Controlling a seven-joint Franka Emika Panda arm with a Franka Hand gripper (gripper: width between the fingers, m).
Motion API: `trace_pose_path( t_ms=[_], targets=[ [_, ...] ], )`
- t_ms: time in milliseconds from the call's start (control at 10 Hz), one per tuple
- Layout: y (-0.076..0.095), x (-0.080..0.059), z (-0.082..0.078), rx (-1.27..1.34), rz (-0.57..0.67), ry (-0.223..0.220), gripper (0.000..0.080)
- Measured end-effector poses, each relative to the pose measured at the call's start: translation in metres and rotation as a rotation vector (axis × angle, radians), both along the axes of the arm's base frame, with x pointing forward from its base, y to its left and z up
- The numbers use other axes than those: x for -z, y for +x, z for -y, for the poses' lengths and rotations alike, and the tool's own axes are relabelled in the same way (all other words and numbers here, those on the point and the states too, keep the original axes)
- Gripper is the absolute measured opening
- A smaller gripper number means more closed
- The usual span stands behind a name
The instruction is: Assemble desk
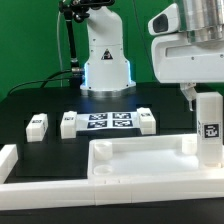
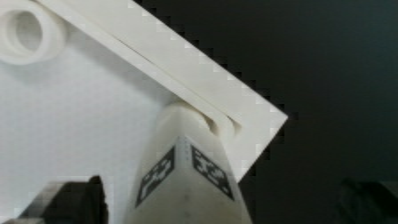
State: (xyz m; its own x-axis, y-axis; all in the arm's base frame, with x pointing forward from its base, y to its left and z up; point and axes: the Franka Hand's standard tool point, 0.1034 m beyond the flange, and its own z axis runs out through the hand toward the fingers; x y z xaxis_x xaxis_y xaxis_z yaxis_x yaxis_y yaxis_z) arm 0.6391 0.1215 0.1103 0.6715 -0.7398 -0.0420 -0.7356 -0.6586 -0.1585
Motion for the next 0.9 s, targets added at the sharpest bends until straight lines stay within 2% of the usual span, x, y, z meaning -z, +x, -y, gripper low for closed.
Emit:
trace_pose_path(
  t_ms=[200,500,600,800,900],
  targets=[
    [0.000,0.000,0.000,-0.094,0.013,-0.009,0.0648],
    [0.004,-0.007,0.009,-0.572,0.047,-0.103,0.0649],
    [0.004,-0.005,0.012,-0.735,0.067,-0.122,0.0648],
    [0.005,-0.005,0.014,-0.757,0.071,-0.124,0.0648],
    [0.005,-0.005,0.014,-0.743,0.069,-0.123,0.0561]
  ],
)
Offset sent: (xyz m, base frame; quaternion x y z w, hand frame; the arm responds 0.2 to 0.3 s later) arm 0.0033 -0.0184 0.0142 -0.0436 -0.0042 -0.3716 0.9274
